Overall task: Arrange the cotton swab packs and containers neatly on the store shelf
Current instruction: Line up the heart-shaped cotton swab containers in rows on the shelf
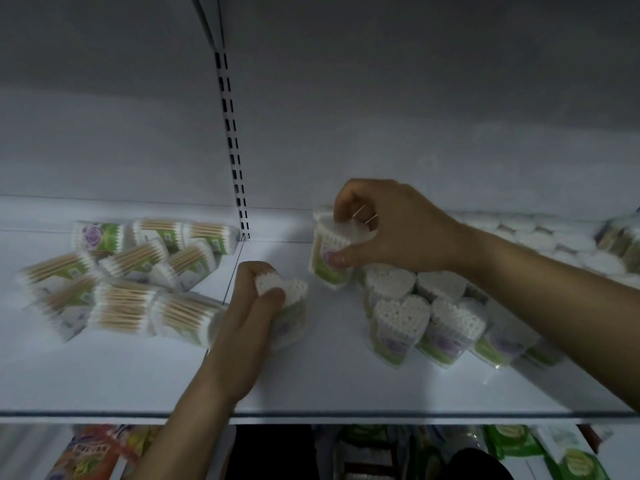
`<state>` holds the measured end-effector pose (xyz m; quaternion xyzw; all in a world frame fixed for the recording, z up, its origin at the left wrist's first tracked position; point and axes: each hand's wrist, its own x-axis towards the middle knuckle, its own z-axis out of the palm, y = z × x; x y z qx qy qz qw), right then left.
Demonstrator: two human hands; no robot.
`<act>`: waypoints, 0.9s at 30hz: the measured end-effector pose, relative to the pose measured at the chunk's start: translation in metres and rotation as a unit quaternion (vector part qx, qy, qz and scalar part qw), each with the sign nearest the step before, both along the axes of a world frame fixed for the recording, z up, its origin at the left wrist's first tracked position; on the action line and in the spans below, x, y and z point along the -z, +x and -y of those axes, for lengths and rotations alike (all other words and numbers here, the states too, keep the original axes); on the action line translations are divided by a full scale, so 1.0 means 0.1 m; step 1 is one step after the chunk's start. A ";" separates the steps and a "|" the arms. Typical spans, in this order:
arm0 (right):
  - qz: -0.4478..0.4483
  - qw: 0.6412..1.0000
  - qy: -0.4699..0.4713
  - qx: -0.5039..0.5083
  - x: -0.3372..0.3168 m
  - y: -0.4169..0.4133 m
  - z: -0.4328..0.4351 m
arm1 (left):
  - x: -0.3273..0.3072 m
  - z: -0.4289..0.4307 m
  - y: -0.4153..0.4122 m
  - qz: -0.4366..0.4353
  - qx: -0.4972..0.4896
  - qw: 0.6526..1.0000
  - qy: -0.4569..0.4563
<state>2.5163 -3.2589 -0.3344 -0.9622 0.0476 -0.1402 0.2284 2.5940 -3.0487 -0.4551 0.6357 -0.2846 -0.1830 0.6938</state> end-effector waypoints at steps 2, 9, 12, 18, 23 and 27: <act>-0.012 0.997 -0.074 -0.006 0.10 0.04 -0.02 | 0.01 -0.02 0.00 0.033 0.015 0.999 0.019; -0.039 0.987 -0.159 -0.001 0.31 0.15 -0.01 | 0.00 -0.07 -0.07 0.063 -0.001 0.997 0.036; -0.062 0.982 -0.178 0.008 0.34 0.18 -0.04 | 0.00 -0.06 -0.09 0.087 -0.024 0.995 0.035; -0.073 0.977 -0.202 0.022 0.39 0.20 -0.05 | 0.02 -0.09 -0.08 0.109 -0.037 0.992 0.051; -0.085 0.973 -0.216 0.021 0.38 0.21 -0.03 | 0.00 -0.14 -0.07 0.180 -0.016 0.978 0.105; -0.089 0.987 -0.132 0.023 0.20 0.12 0.06 | -0.09 -0.18 -0.04 0.274 -0.013 0.952 0.134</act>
